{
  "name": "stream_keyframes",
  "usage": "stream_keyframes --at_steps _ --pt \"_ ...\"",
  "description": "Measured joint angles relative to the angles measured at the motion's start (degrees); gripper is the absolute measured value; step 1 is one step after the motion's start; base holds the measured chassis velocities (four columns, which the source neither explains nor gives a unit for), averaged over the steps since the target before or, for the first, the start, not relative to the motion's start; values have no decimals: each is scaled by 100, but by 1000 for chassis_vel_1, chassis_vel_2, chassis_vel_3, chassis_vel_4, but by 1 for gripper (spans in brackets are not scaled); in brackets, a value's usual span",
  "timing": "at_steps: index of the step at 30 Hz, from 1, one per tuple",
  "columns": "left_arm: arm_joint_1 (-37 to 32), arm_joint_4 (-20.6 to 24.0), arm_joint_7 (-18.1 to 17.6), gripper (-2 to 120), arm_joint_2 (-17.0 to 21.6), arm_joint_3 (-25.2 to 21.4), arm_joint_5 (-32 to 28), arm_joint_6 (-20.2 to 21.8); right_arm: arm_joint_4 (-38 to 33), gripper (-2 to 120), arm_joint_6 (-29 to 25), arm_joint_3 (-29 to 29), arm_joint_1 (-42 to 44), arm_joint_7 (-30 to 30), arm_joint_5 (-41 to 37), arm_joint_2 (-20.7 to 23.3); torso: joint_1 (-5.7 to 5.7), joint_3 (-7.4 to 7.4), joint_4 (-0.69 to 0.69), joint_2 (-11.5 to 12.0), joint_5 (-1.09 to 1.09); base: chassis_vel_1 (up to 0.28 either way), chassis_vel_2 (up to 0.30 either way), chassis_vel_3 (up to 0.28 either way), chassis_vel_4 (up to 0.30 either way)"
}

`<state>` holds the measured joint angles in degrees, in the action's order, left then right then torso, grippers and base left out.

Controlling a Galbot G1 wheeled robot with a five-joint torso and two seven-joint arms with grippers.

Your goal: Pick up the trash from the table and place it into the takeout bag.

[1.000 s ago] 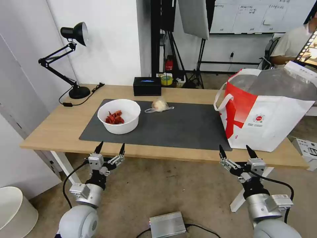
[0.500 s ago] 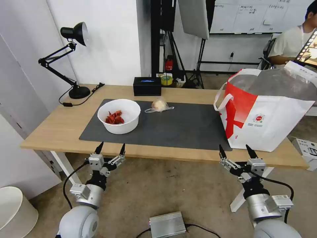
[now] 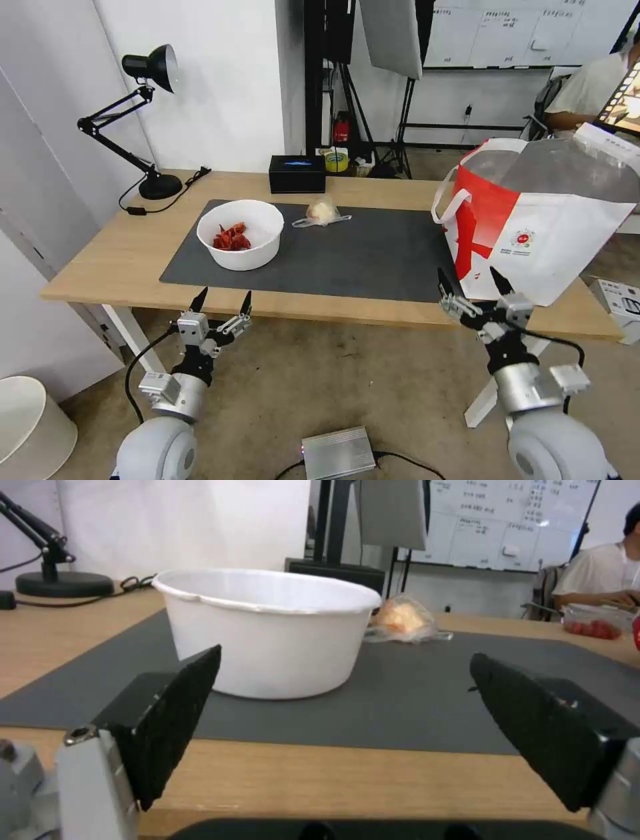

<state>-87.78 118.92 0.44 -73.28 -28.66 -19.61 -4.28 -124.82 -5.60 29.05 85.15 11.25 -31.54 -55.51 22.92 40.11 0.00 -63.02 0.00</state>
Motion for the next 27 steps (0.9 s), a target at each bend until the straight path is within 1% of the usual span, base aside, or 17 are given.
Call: stream_keyframes --at_steps 2,3,7,8,10,12,14,16,17,21,22,24,25,26,27 --pt "-58 27 0 100 -19 10 8 -1 181 100 92 -172 -398 38 -173 191 0 0 1 0 0 0 0 0 0" --pt "-58 27 0 100 -19 10 8 -1 181 100 92 -172 -398 38 -173 191 0 0 1 0 0 0 0 0 0" --pt "-118 23 3 100 -91 -14 65 -4 602 100 232 -644 -1070 79 -437 455 0 0 0 0 1 0 0 0 0" --pt "-118 23 3 100 -91 -14 65 -4 602 100 232 -644 -1070 79 -437 455 0 0 0 0 1 0 0 0 0" --pt "-125 7 4 100 -118 -30 79 -6 769 100 289 -897 -1377 91 -563 524 0 0 1 0 0 0 0 0 0" --pt "-126 -1 5 100 -139 -69 85 -8 1062 100 359 -1280 -1919 114 -663 551 0 0 1 0 -1 0 0 0 0" --pt "-127 -1 5 100 -140 -76 86 -8 1111 100 366 -1344 -2015 115 -671 549 0 0 1 0 0 0 0 0 0" --pt "-139 5 6 100 -143 -136 87 -8 1511 100 431 -1779 -2745 141 -772 475 0 0 0 0 0 0 0 0 0" --pt "-139 5 6 100 -143 -136 87 -8 1511 100 431 -1779 -2745 141 -772 475 0 0 0 0 0 0 0 0 0" --pt "-175 34 7 100 -154 -198 87 -8 2115 100 505 -2379 -3684 167 -956 305 0 0 0 0 -1 0 0 0 0" --pt "-175 34 7 100 -154 -198 87 -8 2115 100 505 -2379 -3684 167 -956 305 0 0 0 0 -1 0 0 0 0" --pt "-201 40 10 100 -188 -218 87 -10 2520 100 556 -2736 -4195 168 -1077 184 0 0 1 0 0 0 0 0 0" --pt "-211 41 13 100 -202 -229 89 -11 2656 100 591 -2846 -4386 169 -1131 139 1 0 0 1 -1 0 0 0 0" --pt "-211 41 13 100 -202 -229 89 -11 2656 100 591 -2846 -4386 169 -1131 139 1 0 0 1 -1 0 0 0 0" --pt "-221 42 14 100 -216 -247 91 -15 2832 100 666 -2963 -4626 187 -1198 58 0 0 1 0 -2 0 0 0 0"
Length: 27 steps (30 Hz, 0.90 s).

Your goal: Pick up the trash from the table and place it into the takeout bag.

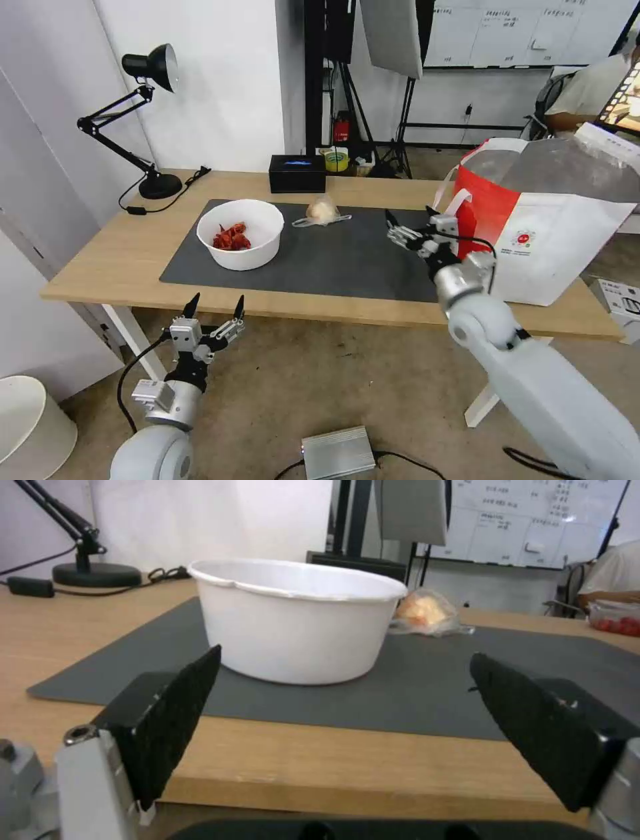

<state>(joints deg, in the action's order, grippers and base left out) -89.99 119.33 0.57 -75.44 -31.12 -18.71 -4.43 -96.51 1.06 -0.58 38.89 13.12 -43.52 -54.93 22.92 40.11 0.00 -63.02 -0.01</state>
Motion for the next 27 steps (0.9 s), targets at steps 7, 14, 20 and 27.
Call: stream_keyframes --at_steps 7,14,20,27 --pt "-8 -9 14 100 12 -53 -1 -12 964 100 403 -511 -1092 -53 -41 -514 0 0 0 0 0 0 0 0 0" --pt "18 -10 16 100 0 -27 -2 -13 2062 100 474 -873 -1752 -361 117 -989 0 0 0 0 1 0 0 0 0" --pt "34 -10 17 100 -1 -21 -3 -13 2936 100 419 -1134 -2128 -607 220 -1402 0 0 0 0 1 0 0 0 0" --pt "31 6 19 100 -12 -27 -7 -13 3577 100 405 -1357 -2559 -762 296 -1801 0 -1 -1 0 0 0 0 0 0"
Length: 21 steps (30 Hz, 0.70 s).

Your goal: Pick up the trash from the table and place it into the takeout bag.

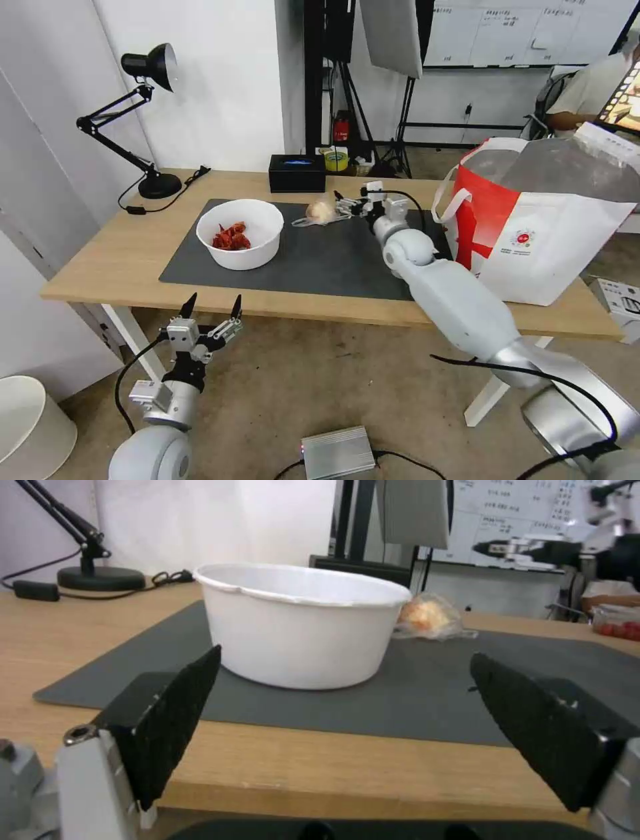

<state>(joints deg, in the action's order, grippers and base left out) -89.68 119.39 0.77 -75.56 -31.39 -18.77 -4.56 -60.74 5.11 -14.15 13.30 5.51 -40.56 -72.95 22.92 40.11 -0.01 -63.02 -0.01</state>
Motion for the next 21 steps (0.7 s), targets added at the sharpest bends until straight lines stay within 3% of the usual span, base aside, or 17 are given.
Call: stream_keyframes --at_steps 8,21 --pt "-20 39 4 100 -9 -10 -3 0 541 100 505 -260 -475 -80 -14 -262 -1 0 0 -1 1 0 0 0 0" --pt "-22 54 7 100 26 -8 -6 5 1456 100 1002 -150 -738 -229 37 -734 0 0 1 -1 1 0 0 0 0"
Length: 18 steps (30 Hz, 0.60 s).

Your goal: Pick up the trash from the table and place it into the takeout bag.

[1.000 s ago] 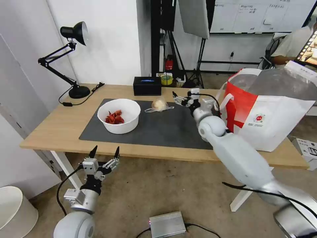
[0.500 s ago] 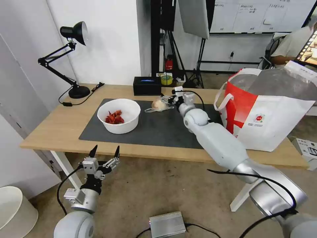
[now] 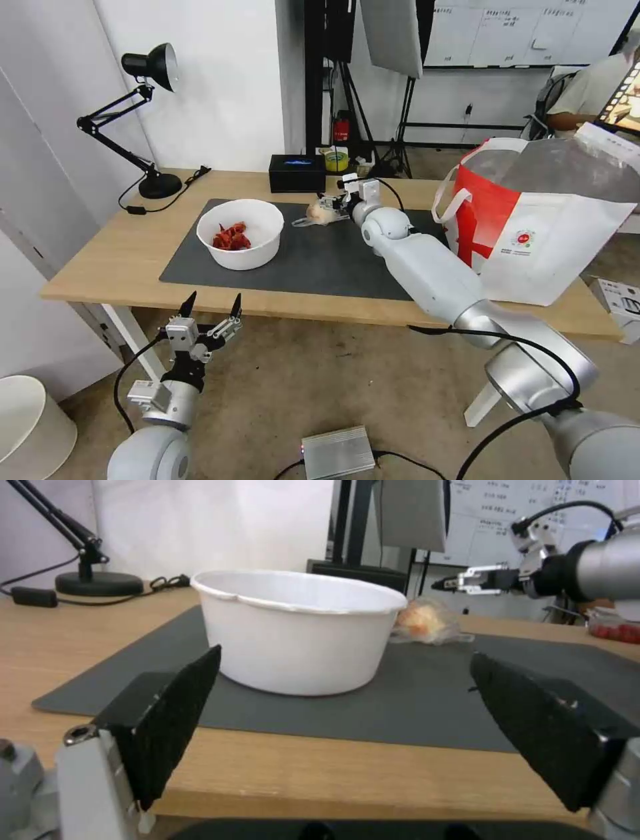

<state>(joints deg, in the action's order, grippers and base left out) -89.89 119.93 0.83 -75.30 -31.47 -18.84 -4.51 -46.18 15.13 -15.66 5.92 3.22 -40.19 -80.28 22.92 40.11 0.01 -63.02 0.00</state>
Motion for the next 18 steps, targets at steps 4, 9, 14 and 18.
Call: stream_keyframes --at_steps 4,9,14,18 --pt "-2 -16 0 100 3 17 -4 5 243 100 27 112 -30 19 37 -181 0 0 -1 0 0 0 0 0 0" --pt "6 -23 -1 100 -19 22 -3 7 443 100 37 176 -83 19 66 -321 0 0 0 0 0 0 0 0 0" --pt "7 -23 -1 100 -34 28 2 8 732 100 46 241 -165 -21 156 -449 0 0 -1 0 0 0 0 0 0" --pt "7 -23 -2 100 -35 14 2 8 809 100 47 251 -175 -42 202 -478 0 0 0 0 0 0 0 0 0"
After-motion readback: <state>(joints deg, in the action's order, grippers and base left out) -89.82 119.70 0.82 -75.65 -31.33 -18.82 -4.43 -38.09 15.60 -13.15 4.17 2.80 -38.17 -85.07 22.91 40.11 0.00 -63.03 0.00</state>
